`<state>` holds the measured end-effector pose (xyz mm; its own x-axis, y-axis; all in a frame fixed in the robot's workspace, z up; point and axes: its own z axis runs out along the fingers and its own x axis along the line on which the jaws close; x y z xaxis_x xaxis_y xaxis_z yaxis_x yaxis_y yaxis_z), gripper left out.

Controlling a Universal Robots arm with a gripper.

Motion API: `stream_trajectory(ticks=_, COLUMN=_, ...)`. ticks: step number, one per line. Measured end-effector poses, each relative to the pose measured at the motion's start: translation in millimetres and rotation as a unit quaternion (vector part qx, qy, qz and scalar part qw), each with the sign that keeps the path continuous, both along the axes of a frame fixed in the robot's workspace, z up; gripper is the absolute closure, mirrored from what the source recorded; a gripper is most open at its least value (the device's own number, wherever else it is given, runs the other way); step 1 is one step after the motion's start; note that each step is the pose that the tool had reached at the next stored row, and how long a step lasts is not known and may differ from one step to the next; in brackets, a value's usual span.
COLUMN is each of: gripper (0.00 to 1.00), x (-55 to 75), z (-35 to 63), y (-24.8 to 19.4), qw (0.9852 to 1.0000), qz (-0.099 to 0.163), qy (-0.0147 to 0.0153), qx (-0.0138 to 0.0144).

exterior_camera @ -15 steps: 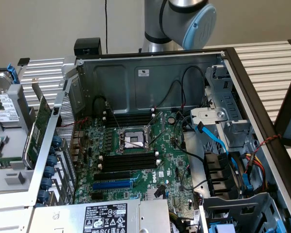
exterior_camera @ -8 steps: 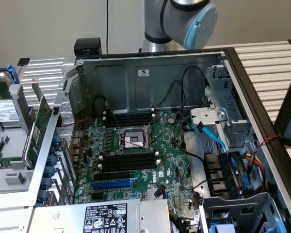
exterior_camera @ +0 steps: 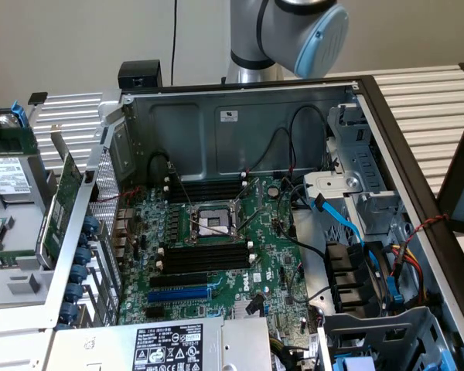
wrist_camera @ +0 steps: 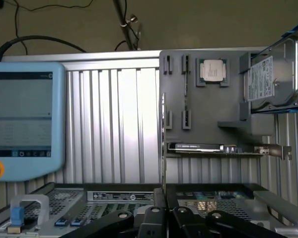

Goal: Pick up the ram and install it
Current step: 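Pick up the ram and move it above insertion slot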

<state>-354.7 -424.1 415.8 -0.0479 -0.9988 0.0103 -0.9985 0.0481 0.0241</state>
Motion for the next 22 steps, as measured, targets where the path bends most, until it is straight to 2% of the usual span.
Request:
stream_trajectory(ticks=8, gripper=0.88, x=35.6, z=0.2, y=0.0, qw=1.0, qz=0.003, qy=0.0006, qx=0.0012)
stream_trajectory(ticks=16, gripper=0.88, x=61.5, z=0.1, y=0.0, qw=1.0, qz=0.005, qy=-0.0072, qx=0.0028)
stream_trajectory(ticks=22, gripper=0.88, x=83.9, z=0.1, y=0.0, qw=0.9999, qz=0.005, qy=-0.0109, qx=0.007)
